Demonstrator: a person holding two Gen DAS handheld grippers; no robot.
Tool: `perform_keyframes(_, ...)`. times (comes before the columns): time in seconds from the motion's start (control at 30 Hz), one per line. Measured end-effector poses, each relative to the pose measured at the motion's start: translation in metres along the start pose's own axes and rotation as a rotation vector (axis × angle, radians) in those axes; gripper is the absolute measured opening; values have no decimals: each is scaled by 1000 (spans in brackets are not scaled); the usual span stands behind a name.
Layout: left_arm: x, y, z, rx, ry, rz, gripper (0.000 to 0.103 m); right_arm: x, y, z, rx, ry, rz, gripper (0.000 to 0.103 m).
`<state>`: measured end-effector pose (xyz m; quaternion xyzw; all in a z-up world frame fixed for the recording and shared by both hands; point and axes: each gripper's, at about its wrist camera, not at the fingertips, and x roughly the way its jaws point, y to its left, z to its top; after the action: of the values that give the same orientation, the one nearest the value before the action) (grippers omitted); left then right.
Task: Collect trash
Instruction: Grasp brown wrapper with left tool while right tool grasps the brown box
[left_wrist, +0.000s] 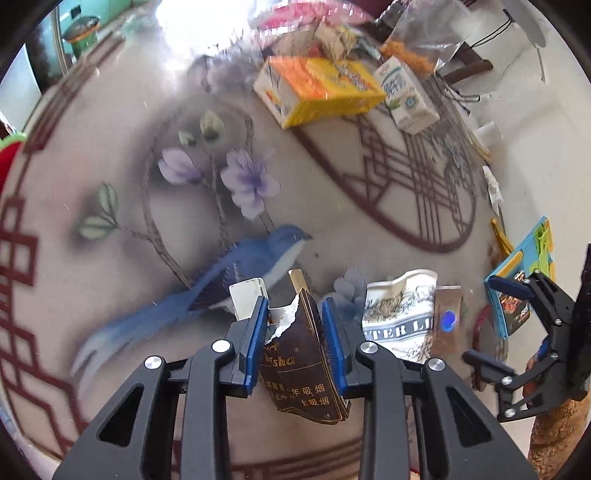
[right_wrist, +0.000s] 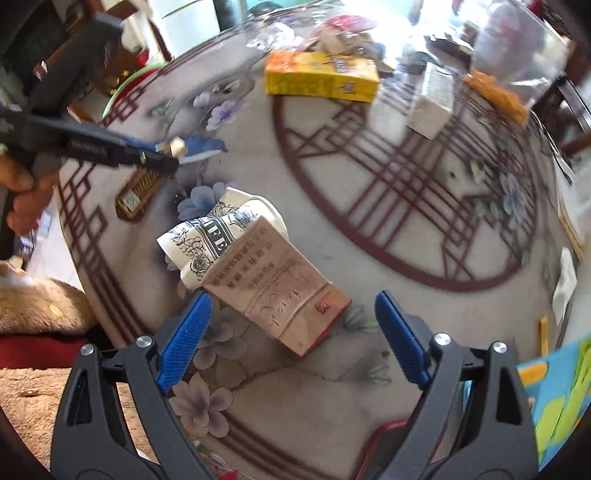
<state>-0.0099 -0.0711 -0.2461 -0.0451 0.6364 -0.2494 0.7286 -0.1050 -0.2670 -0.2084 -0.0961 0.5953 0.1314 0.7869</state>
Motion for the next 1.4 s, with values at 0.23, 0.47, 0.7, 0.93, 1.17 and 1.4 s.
perform_keyframes(0.23,-35,3,15,11,-101,45,28,14,11,12,-36,-9,-55,76)
perform_keyframes(0.47,-60,5,26,20,-169,56,29,24,-11,26,135,-12,-34,3)
perform_keyframes(0.7,-70,6,33,21,-195,62,30,3,-30,35,258,-121,34,18)
perform_keyframes(0.93,-72,12,35,9,-192,49,31,-17,-6,20,3,-114,104,92)
perform_keyframes(1.17,-69,11,35,21,-183,39,31,30,5,9,-119,90,-1,92)
perform_keyframes(1.4,-70,14,36,20,-179,41,30,40,11,13,-80,114,-9,61)
